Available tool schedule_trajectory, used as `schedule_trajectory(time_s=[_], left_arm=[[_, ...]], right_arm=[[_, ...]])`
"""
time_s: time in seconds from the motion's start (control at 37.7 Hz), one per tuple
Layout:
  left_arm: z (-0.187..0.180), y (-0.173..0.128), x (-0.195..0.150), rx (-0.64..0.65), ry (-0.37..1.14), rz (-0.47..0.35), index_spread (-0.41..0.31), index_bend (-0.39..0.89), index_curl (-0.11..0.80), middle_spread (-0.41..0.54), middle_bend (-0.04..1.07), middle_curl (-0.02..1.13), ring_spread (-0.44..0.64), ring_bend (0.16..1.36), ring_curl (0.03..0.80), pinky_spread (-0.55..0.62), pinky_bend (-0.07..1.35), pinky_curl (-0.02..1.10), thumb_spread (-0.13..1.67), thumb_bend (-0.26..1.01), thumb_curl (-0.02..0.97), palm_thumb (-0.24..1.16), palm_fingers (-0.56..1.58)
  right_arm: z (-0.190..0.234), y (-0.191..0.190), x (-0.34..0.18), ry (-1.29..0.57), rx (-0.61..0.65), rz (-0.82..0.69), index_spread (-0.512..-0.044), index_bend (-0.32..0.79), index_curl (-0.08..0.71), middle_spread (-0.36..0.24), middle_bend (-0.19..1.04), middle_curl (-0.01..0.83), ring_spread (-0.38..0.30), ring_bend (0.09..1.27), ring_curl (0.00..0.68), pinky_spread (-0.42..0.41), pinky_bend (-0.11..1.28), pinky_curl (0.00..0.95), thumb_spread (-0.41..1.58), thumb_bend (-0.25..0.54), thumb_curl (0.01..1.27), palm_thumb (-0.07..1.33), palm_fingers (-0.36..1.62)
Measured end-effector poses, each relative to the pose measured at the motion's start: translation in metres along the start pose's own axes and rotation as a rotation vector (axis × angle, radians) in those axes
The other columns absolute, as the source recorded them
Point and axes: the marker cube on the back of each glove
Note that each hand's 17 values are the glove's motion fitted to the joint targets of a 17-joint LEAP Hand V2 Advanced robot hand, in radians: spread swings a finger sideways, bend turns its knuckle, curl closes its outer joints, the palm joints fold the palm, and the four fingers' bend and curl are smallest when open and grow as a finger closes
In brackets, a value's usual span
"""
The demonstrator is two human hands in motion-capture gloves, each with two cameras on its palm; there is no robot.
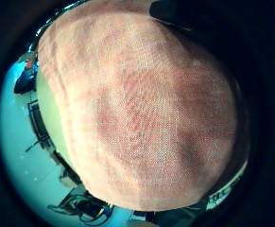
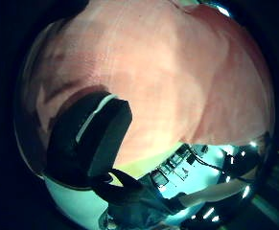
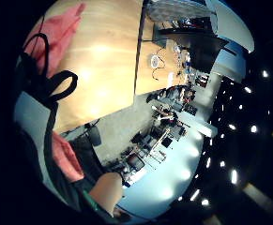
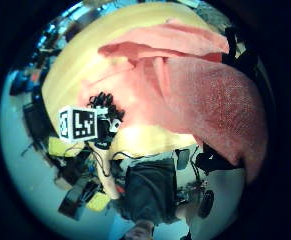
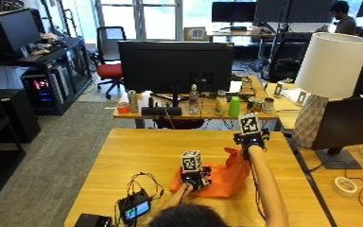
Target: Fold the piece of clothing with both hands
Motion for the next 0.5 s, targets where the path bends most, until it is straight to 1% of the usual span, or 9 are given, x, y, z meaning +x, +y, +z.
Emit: schedule_trajectory(time_s=[0.05, 0.13, 0.21, 0.32, 0.37, 0.45, 0.5], left_arm=[[-0.006, 0.002, -0.003, 0.001, 0.047, -0.001, -0.107, 0.19, 0.395, 0.139, 0.15, 0.23, 0.35, 0.54, 0.279, 0.45, 0.52, 0.32, 1.13, -0.02, 0.228, 0.12, 0.14], [-0.02, 0.006, -0.012, 0.038, 0.083, -0.039, -0.107, 0.19, 0.397, 0.138, 0.15, 0.23, 0.34, 0.55, 0.282, 0.44, 0.5, 0.32, 1.13, -0.01, 0.23, 0.13, 0.16], [-0.044, 0.008, -0.025, 0.135, 0.089, -0.071, -0.105, 0.18, 0.396, 0.133, 0.16, 0.24, 0.32, 0.56, 0.284, 0.42, 0.49, 0.32, 1.13, -0.02, 0.231, 0.13, 0.19], [-0.093, 0.02, -0.049, 0.298, 0.118, -0.111, -0.104, 0.17, 0.392, 0.125, 0.16, 0.24, 0.3, 0.56, 0.285, 0.38, 0.48, 0.32, 1.15, 0.0, 0.235, 0.15, 0.22], [-0.111, 0.029, -0.057, 0.34, 0.135, -0.117, -0.104, 0.17, 0.392, 0.123, 0.16, 0.24, 0.29, 0.56, 0.288, 0.37, 0.48, 0.32, 1.15, -0.01, 0.233, 0.15, 0.22], [-0.14, 0.046, -0.07, 0.406, 0.155, -0.105, -0.1, 0.18, 0.394, 0.12, 0.16, 0.25, 0.28, 0.56, 0.29, 0.36, 0.47, 0.32, 1.18, 0.0, 0.239, 0.19, 0.23], [-0.158, 0.055, -0.083, 0.475, 0.16, -0.13, -0.098, 0.19, 0.397, 0.119, 0.15, 0.24, 0.28, 0.55, 0.289, 0.35, 0.47, 0.32, 1.21, 0.01, 0.239, 0.22, 0.24]], right_arm=[[-0.001, 0.001, -0.001, 0.0, -0.005, -0.012, -0.271, 0.12, 0.304, -0.162, 0.3, 0.505, -0.255, 0.62, 0.479, -0.294, 0.78, 0.445, 0.88, -0.024, 0.42, 1.09, 1.21], [-0.005, -0.005, 0.001, 0.003, 0.05, 0.068, -0.271, 0.12, 0.304, -0.16, 0.3, 0.507, -0.253, 0.63, 0.482, -0.293, 0.78, 0.445, 0.87, -0.022, 0.43, 1.09, 1.21], [-0.009, -0.006, 0.002, 0.001, 0.074, 0.096, -0.27, 0.11, 0.302, -0.16, 0.3, 0.51, -0.251, 0.63, 0.483, -0.291, 0.79, 0.448, 0.86, -0.026, 0.43, 1.08, 1.21], [-0.019, -0.007, -0.01, -0.023, 0.105, 0.082, -0.267, 0.11, 0.301, -0.159, 0.3, 0.513, -0.25, 0.63, 0.485, -0.292, 0.79, 0.45, 0.85, -0.021, 0.45, 1.08, 1.21], [-0.024, -0.006, -0.019, -0.033, 0.112, 0.079, -0.266, 0.12, 0.3, -0.159, 0.3, 0.514, -0.25, 0.63, 0.485, -0.292, 0.79, 0.45, 0.85, -0.021, 0.45, 1.08, 1.21], [-0.033, 0.003, -0.045, -0.052, 0.08, 0.04, -0.263, 0.1, 0.294, -0.16, 0.3, 0.519, -0.249, 0.63, 0.486, -0.292, 0.8, 0.453, 0.84, -0.026, 0.46, 1.07, 1.19], [-0.038, 0.008, -0.068, -0.069, 0.05, 0.008, -0.262, 0.09, 0.288, -0.159, 0.31, 0.52, -0.25, 0.64, 0.487, -0.291, 0.8, 0.453, 0.82, -0.027, 0.47, 1.06, 1.18]])
